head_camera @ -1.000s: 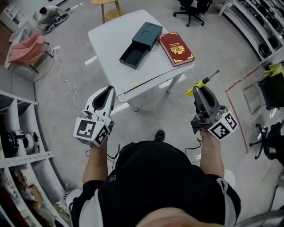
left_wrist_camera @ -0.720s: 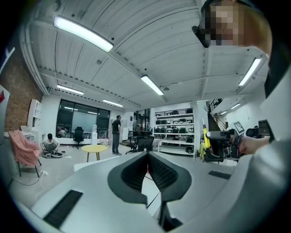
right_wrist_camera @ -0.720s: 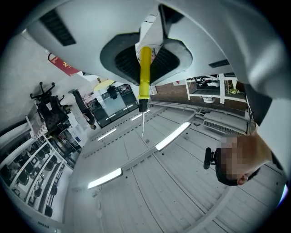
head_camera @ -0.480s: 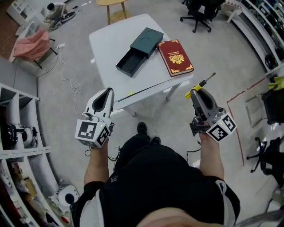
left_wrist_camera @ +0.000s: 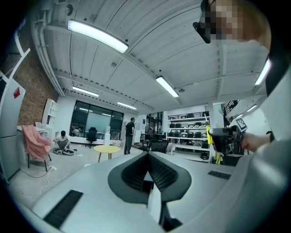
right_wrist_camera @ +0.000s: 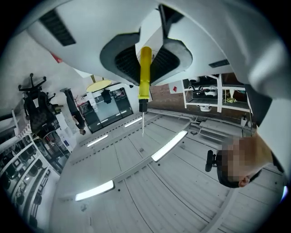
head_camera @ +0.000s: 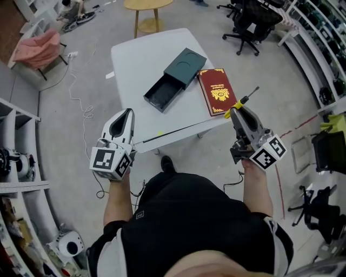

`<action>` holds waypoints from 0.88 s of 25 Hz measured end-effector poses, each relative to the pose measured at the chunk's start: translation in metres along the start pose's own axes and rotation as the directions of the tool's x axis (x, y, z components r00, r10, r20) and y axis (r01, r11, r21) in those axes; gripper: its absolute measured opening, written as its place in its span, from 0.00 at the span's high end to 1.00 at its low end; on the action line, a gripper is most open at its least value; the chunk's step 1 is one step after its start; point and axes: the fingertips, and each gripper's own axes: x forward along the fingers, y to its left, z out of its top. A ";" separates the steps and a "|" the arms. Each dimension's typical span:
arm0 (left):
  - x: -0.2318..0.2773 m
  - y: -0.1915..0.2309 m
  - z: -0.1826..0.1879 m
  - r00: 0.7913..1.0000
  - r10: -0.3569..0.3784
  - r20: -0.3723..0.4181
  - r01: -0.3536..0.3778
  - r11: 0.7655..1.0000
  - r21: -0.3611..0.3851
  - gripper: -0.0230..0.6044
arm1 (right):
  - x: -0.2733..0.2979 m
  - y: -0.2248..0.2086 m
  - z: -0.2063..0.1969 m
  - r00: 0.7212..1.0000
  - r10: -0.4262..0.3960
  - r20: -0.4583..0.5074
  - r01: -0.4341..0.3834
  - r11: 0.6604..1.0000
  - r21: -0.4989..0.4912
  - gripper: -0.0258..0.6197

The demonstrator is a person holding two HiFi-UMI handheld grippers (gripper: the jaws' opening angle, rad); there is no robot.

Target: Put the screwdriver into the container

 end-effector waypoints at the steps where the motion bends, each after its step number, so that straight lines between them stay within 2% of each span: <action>1: 0.006 0.006 0.004 1.000 -0.007 0.016 0.007 1.000 -0.006 0.94 | 0.012 -0.004 0.006 1.000 0.007 0.002 -0.007 1.000 -0.009 0.83; 6: 0.028 0.025 0.013 0.998 -0.047 0.048 0.047 0.999 0.009 0.94 | 0.067 -0.014 0.010 0.998 0.051 -0.030 -0.052 0.998 -0.020 0.83; 9: 0.035 0.042 0.012 0.999 -0.036 0.032 0.034 0.999 0.037 0.94 | 0.098 -0.019 0.001 0.995 0.081 -0.054 -0.081 0.997 -0.010 0.83; 13: 0.045 0.057 0.012 0.999 -0.013 0.032 0.013 1.000 0.003 0.94 | 0.133 -0.029 -0.006 0.986 0.125 -0.113 -0.127 0.992 -0.006 0.83; 18: 0.058 0.065 0.003 0.999 0.047 0.007 -0.047 0.999 -0.012 0.94 | 0.167 -0.050 -0.021 0.958 0.197 -0.207 -0.202 0.979 -0.004 0.83; 22: 0.074 0.073 0.001 0.992 0.124 -0.023 -0.124 0.992 -0.013 0.94 | 0.196 -0.070 -0.033 0.923 0.266 -0.277 -0.278 0.961 -0.005 0.83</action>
